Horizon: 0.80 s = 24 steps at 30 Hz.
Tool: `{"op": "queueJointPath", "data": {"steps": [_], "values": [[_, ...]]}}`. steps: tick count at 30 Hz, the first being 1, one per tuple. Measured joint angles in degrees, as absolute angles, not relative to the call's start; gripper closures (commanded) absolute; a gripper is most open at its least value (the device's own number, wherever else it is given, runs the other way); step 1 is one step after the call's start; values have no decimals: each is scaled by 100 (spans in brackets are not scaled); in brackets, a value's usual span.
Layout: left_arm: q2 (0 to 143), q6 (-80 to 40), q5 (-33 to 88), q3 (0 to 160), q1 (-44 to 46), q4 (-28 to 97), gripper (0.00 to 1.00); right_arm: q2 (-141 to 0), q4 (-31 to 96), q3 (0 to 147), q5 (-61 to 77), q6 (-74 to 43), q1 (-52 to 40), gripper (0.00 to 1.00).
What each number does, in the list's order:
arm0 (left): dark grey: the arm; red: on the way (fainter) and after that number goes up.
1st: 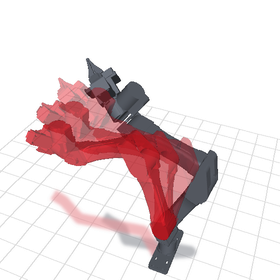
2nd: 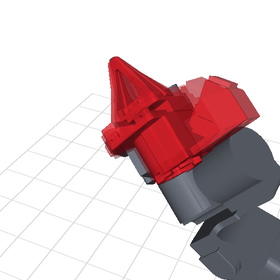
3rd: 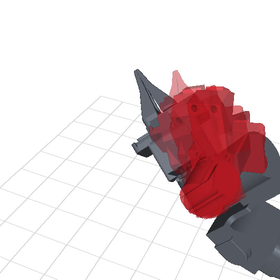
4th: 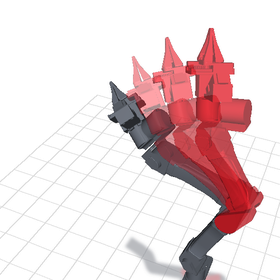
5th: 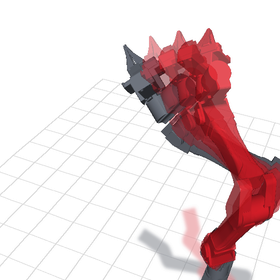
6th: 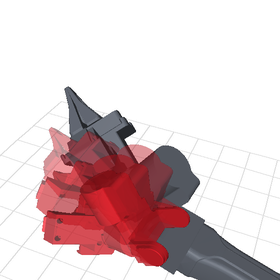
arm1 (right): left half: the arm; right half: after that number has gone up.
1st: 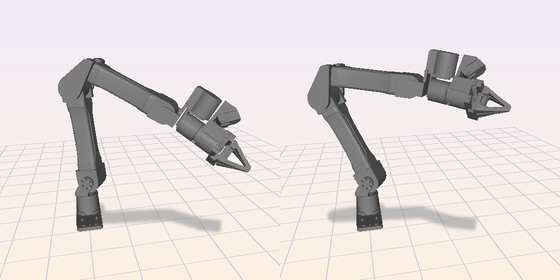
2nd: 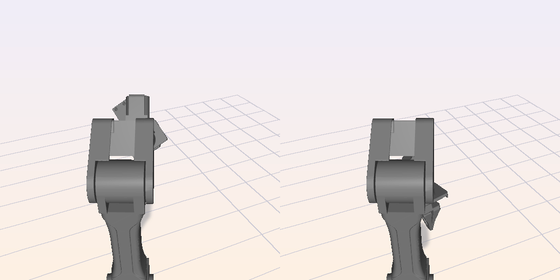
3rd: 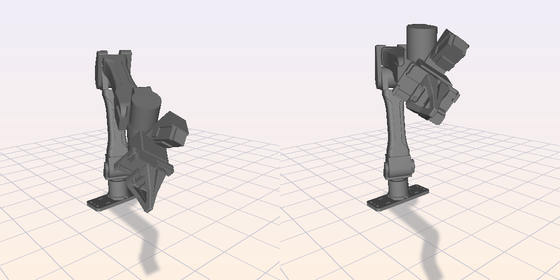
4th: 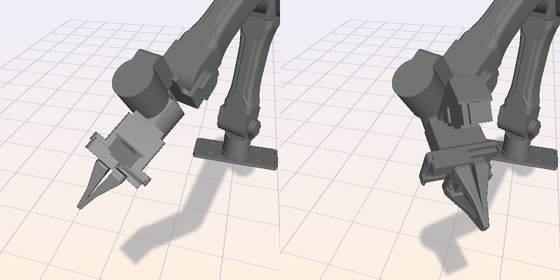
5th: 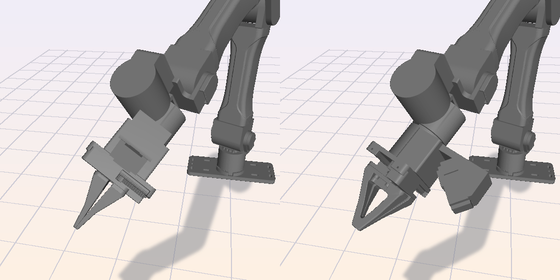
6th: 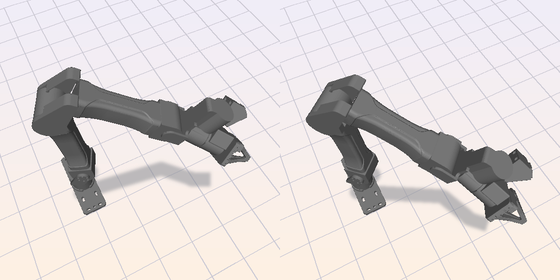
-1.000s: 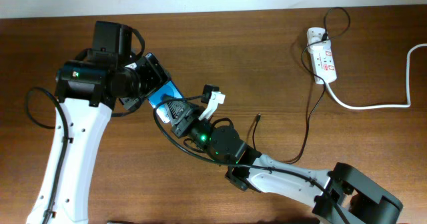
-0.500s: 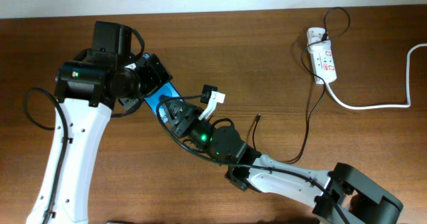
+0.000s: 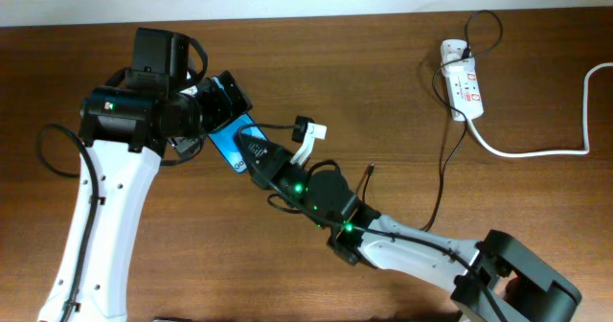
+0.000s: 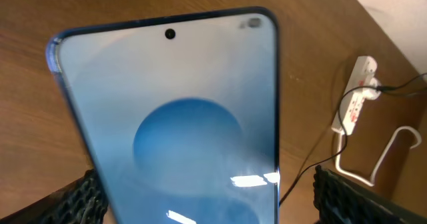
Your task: Plug charger to phone and switch on socket
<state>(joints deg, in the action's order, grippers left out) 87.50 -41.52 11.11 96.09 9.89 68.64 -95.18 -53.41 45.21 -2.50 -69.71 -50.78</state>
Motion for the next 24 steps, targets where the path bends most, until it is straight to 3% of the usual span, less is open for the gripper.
{"op": "queueJointPath", "data": {"steps": [5, 12, 20, 24], "values": [[8744, -3833, 729, 9612, 998, 7124, 0, -9522, -4353, 4517, 556, -7382, -4654, 96], [8438, -3511, 231, 9612, 996, 7476, 1, -9520, -4071, 4525, 2191, -7476, -4012, 96], [7275, -3323, -239, 9612, 998, 7728, 1, -9411, -1256, 4510, 3103, -6390, -3559, 96], [6888, -3295, -690, 9618, 996, 8075, 1, -8600, -342, 4506, 3162, -5986, -3562, 96]]}}
